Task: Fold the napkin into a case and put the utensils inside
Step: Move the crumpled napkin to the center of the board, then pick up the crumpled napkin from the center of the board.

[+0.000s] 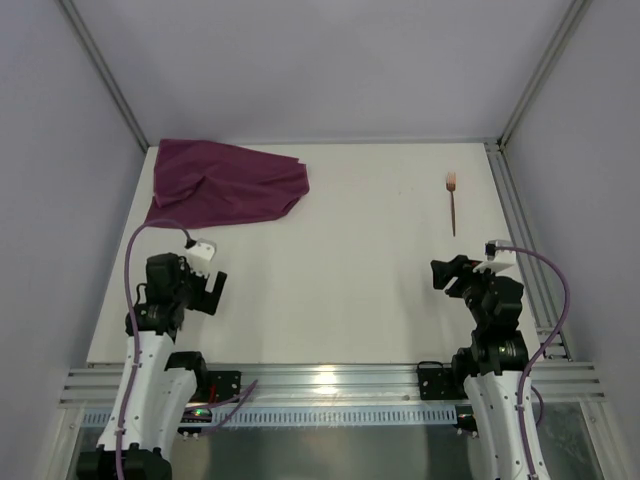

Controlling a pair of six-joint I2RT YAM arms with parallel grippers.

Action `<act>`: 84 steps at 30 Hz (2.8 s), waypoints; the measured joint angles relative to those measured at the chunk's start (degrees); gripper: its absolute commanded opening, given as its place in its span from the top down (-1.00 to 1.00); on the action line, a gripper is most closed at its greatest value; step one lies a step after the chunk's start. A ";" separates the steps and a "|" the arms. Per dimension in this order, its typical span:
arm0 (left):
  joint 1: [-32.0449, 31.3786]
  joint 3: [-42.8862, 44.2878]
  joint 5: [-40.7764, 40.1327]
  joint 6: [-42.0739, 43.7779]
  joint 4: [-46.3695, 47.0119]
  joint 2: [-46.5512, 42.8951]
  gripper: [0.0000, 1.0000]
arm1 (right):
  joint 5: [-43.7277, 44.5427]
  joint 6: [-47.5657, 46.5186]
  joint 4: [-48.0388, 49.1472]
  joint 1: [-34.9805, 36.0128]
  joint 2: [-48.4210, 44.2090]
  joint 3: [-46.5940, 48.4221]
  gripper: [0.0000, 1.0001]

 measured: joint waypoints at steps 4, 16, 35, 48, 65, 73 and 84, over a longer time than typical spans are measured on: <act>0.00 0.11 0.52 0.87 -0.55 1.07 -0.98 | -0.02 0.02 0.07 0.00 0.57 0.00 -0.30; -2.75 44.76 -0.15 2.75 -6.95 41.46 -0.98 | -0.26 0.00 1.25 0.00 5.77 0.20 -0.30; -22.03 73.99 -8.87 0.72 3.34 89.66 -0.27 | -0.85 -0.35 3.13 0.02 18.45 5.64 -0.30; -22.86 76.91 -3.52 -1.36 -1.55 92.41 1.00 | -1.22 -0.70 1.90 0.02 19.10 8.33 -0.26; -43.39 74.95 11.17 2.56 -7.82 73.55 -0.32 | -3.10 1.79 -6.67 2.21 24.55 15.28 -0.10; -43.06 77.99 9.70 2.12 -13.38 86.79 -0.61 | 2.27 7.34 -7.32 13.03 31.50 13.55 -0.10; -39.32 45.07 3.48 15.37 -16.61 50.97 -0.32 | 8.92 10.60 -4.59 23.52 46.64 13.55 -0.01</act>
